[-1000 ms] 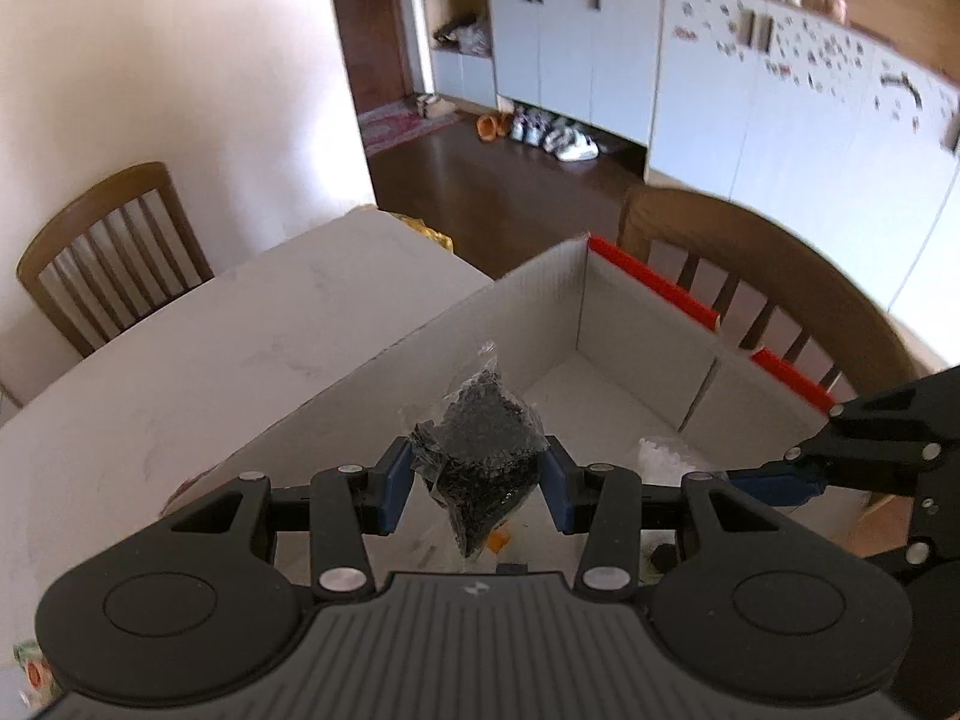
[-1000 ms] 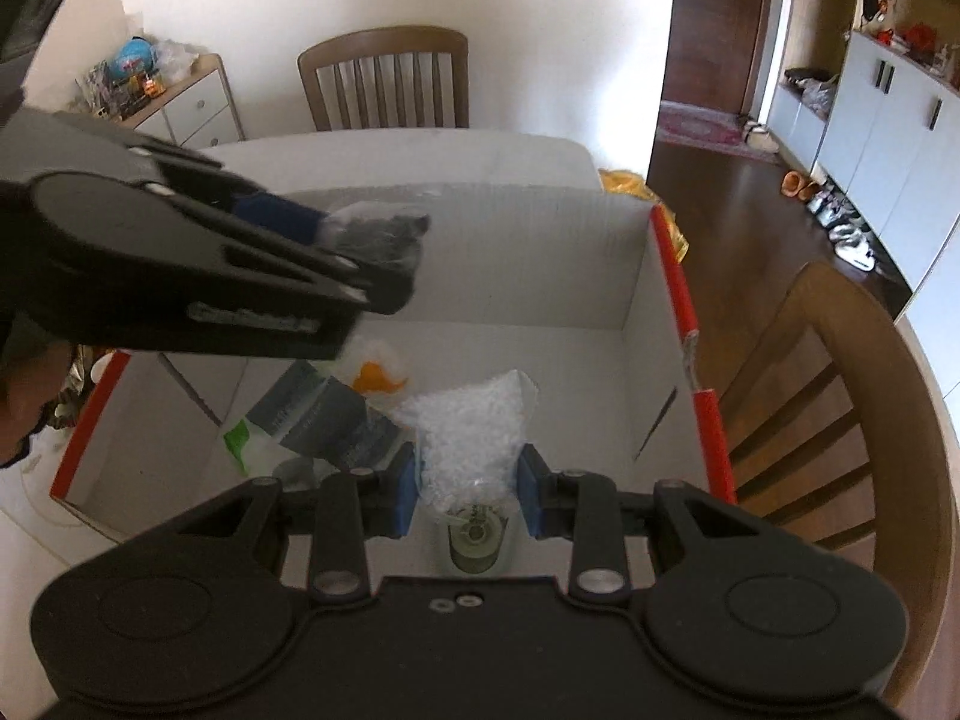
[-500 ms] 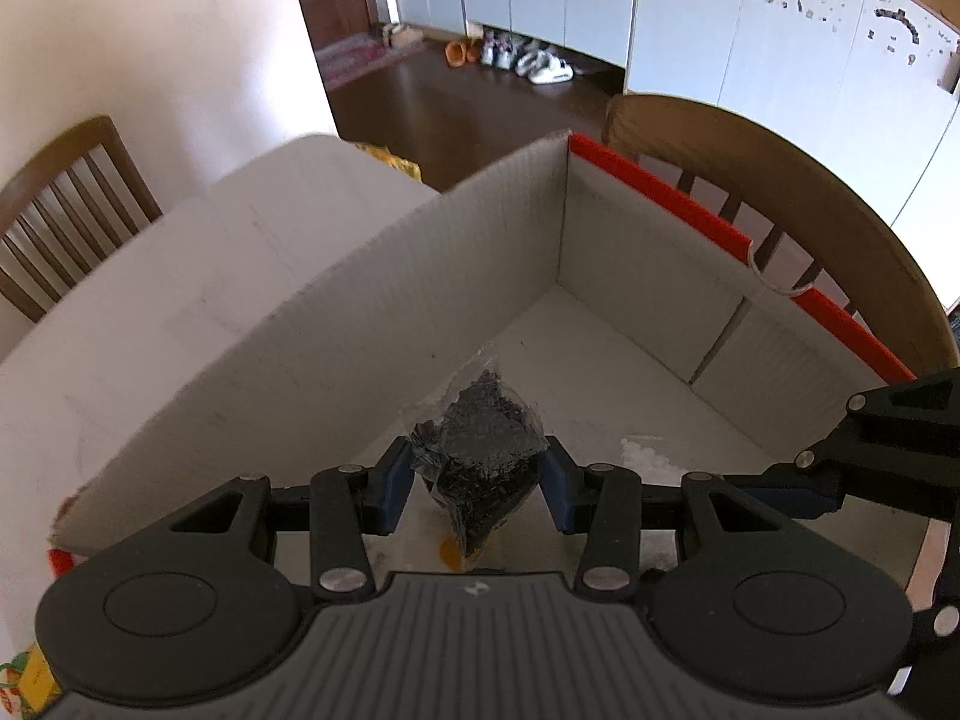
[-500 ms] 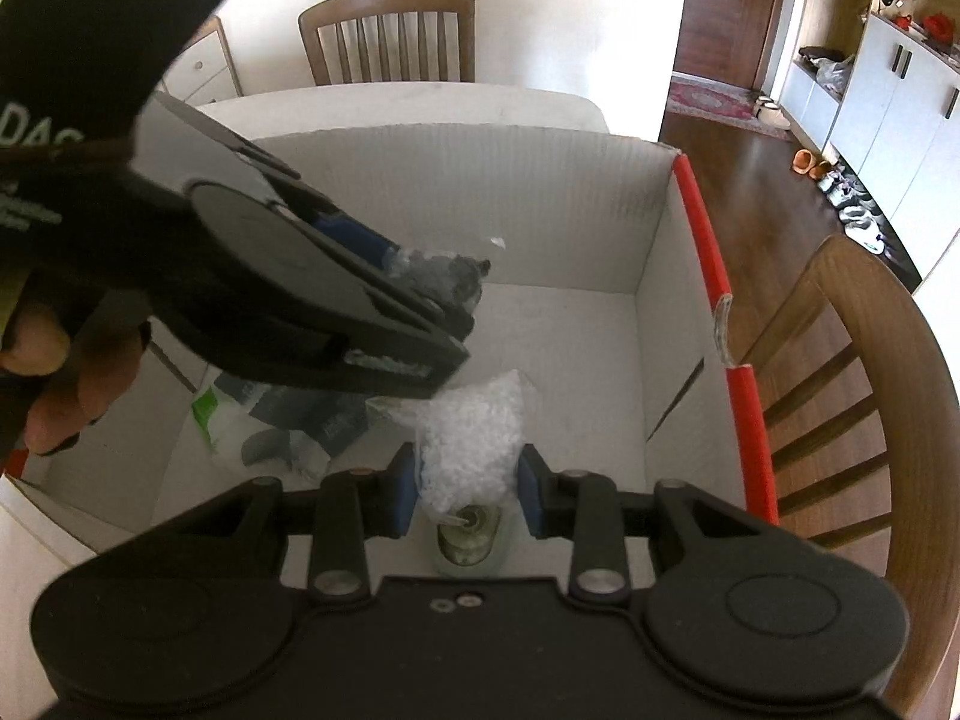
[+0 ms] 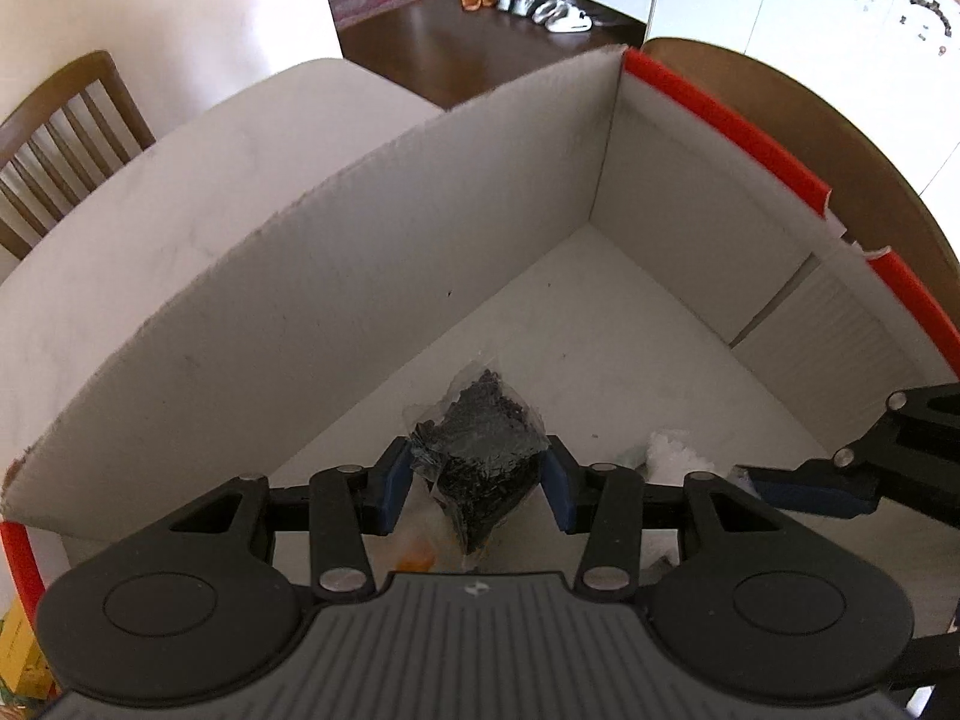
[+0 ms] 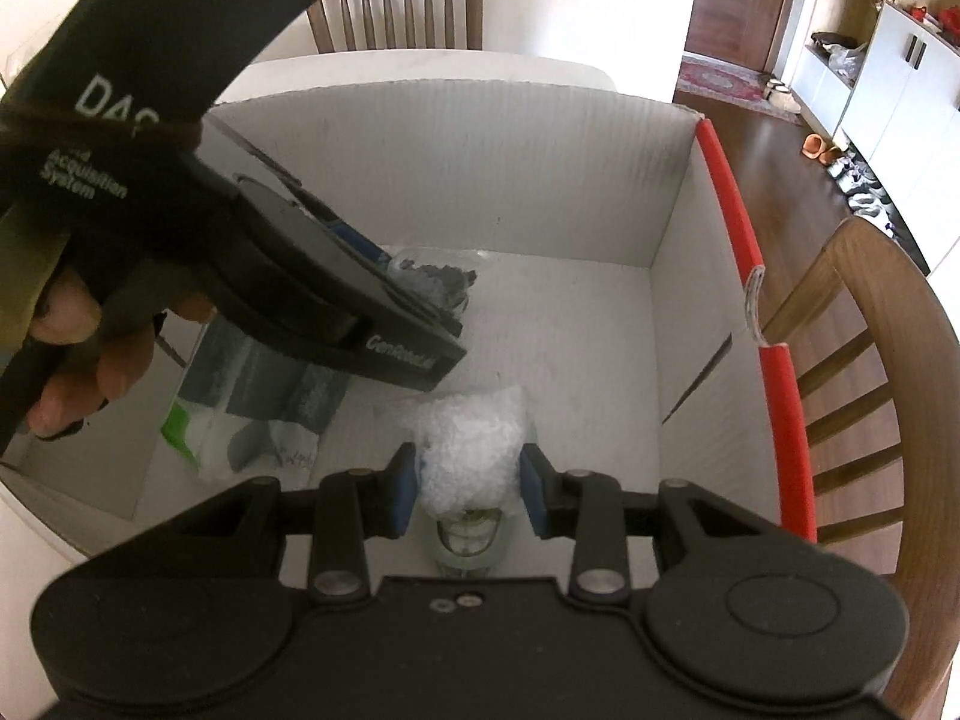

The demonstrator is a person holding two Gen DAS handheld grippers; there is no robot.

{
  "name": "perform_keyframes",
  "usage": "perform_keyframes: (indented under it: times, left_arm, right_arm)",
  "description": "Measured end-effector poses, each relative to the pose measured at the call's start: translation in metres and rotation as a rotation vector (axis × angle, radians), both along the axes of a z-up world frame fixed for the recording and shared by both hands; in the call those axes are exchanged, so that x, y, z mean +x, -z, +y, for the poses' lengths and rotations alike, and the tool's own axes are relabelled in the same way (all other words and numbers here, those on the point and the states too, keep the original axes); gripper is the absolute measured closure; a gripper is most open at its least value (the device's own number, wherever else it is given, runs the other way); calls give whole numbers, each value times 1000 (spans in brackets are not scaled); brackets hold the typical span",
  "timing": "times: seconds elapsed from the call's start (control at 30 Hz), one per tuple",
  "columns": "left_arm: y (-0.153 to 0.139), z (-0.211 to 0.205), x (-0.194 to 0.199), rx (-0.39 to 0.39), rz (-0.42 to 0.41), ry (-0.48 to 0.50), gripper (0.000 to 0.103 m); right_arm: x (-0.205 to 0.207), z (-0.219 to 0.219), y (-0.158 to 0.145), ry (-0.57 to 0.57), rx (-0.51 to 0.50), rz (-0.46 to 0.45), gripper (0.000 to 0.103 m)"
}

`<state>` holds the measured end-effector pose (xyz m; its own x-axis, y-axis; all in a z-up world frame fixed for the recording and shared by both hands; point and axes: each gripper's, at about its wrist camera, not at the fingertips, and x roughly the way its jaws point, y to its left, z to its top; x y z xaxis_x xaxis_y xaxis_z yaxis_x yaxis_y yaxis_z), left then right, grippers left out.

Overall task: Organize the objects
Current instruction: 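Lower both bags into the box and open both tools, then move both tools back from the box to the pile on the table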

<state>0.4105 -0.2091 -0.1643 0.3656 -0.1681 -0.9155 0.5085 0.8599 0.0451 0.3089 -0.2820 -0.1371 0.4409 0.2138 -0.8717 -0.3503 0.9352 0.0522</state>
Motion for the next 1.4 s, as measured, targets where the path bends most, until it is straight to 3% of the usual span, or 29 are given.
perform_keyframes:
  times: [0.2,0.3,0.83,1.4]
  left_arm:
    - [2,5,-3,3,-3,-13,43]
    - [-2,7,-3,-8,-10,-18,38]
    - [-36,28,-22,-98,-78,-71,38]
    - [-106,72,-90,-262,-249,-149,38]
  right_arm:
    - [2,1,0,-10,-2,5,65]
    - [-1,0,-2,-13,3,0,56]
    - [-22,-7,-31,-10,63,-87,52]
    - [-64,-2,-78,32,173,-184,52]
